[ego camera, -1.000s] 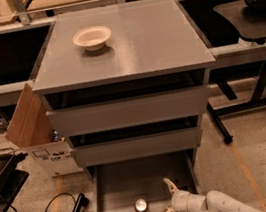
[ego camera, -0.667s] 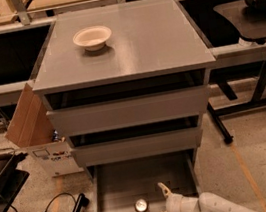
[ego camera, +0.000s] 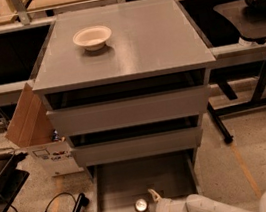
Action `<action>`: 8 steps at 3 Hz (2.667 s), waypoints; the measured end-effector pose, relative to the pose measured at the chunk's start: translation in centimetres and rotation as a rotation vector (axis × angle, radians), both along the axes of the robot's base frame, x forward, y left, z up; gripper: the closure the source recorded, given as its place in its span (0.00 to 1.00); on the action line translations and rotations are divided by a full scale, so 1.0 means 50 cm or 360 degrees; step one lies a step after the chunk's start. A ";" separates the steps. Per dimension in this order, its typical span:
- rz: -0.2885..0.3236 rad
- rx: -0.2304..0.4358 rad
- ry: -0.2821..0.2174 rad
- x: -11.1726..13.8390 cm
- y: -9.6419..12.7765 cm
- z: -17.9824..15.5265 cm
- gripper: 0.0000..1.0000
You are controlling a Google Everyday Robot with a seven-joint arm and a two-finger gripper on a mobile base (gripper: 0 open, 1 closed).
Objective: Pick orange can from bottom drawer and place on counter
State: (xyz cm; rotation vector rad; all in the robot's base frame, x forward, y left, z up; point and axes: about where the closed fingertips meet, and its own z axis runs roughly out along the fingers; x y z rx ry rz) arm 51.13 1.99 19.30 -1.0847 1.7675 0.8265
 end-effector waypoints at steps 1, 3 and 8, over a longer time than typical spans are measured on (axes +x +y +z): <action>0.0060 -0.0016 0.0044 -0.016 0.041 -0.032 0.18; 0.0062 0.0000 0.0097 -0.021 0.068 -0.043 0.65; -0.0020 -0.0094 0.0203 -0.050 0.032 0.248 1.00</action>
Offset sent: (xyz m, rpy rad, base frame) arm -0.0083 0.0421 -0.0262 0.0146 0.1132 0.0147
